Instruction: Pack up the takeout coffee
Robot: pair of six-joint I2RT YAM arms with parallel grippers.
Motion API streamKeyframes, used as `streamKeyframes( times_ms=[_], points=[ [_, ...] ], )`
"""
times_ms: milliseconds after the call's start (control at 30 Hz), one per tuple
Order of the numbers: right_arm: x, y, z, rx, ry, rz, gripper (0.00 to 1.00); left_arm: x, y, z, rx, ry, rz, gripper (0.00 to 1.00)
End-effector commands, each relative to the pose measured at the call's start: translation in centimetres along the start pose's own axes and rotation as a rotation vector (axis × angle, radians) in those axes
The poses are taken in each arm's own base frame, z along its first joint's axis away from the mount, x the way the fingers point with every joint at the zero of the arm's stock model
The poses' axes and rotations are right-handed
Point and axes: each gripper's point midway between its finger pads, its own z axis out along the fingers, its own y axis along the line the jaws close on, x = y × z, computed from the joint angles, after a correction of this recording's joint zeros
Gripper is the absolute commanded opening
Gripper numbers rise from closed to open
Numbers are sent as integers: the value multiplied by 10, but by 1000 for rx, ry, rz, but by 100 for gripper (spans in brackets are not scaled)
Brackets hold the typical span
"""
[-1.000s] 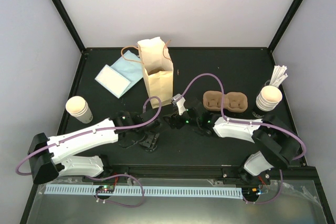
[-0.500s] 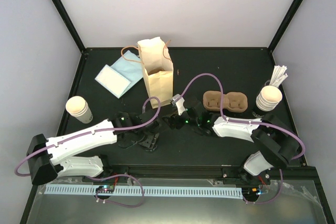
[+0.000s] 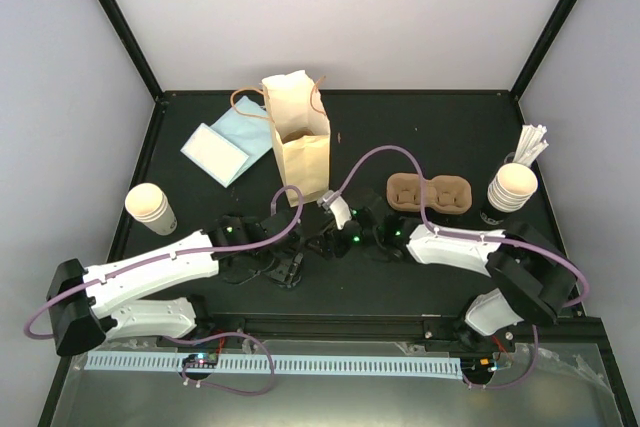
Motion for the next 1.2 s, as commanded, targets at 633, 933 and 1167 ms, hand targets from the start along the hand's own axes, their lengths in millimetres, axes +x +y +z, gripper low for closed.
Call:
streamKeyframes(
  times_ms=[633, 933, 1167],
  points=[
    [20, 54, 4, -224, 84, 120, 57, 42, 10, 19, -9, 152, -14, 72],
    [26, 44, 15, -177, 135, 147, 50, 45, 8, 22, 0, 164, -11, 72],
    [46, 38, 19, -161, 209, 187, 40, 49, 7, 26, 4, 185, -20, 72]
  ],
)
